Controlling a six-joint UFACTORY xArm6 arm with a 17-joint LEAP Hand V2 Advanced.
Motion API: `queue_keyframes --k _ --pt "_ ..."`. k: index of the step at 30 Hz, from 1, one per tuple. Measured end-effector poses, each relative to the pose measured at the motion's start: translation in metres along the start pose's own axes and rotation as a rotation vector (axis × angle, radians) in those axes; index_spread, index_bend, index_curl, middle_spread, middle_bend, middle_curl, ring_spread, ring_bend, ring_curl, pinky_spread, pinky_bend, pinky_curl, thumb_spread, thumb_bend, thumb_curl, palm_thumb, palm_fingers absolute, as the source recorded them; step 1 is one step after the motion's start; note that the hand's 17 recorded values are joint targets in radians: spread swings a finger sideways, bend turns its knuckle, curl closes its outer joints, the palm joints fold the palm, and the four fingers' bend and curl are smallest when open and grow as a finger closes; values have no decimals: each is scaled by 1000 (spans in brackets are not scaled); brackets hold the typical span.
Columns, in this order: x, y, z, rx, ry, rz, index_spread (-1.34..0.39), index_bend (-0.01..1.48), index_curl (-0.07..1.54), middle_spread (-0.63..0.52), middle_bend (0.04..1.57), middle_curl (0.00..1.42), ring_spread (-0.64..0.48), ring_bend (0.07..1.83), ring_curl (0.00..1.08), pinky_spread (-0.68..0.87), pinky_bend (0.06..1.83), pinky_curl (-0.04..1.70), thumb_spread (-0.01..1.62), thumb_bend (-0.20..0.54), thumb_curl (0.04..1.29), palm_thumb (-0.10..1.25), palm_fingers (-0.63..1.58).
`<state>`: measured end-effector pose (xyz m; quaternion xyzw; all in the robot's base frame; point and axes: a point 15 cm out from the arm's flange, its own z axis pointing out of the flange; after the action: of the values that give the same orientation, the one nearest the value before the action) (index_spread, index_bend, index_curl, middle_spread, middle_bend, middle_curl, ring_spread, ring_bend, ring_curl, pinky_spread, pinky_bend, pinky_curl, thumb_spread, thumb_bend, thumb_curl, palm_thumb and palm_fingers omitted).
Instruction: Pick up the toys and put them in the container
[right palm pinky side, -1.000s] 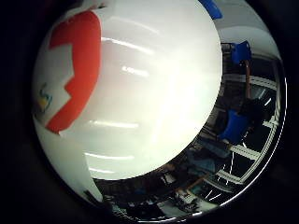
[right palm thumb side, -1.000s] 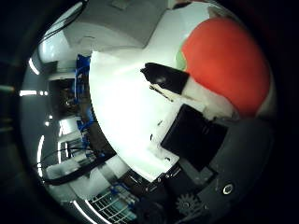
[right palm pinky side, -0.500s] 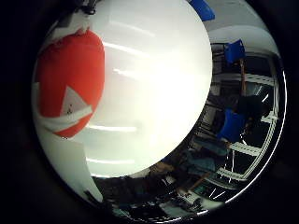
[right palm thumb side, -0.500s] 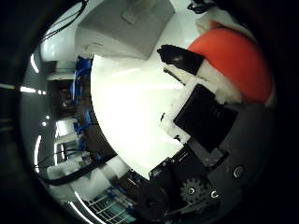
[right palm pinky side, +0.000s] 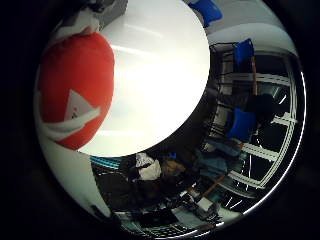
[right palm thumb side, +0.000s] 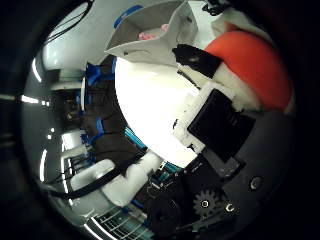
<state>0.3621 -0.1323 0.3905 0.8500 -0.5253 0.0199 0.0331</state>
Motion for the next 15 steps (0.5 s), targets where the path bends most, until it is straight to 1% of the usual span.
queue_keyframes --k 4,8,12,15 --pt "-3 -3 -43 49 10 24 -210 1089 790 -123 1396 704 -221 1364 738 -169 1301 883 1196 -12 482 980 1104" --pt "-12 -18 -77 100 30 30 -209 1083 786 -122 1399 696 -223 1356 749 -171 1274 925 1199 -10 487 988 1107" --pt "-24 -42 -97 144 36 26 -209 1082 788 -122 1404 694 -224 1349 757 -175 1252 959 1200 -11 490 989 1109" --pt "-38 -68 -110 187 18 21 -210 1083 789 -122 1405 691 -225 1344 762 -177 1238 981 1200 -10 495 994 1111"
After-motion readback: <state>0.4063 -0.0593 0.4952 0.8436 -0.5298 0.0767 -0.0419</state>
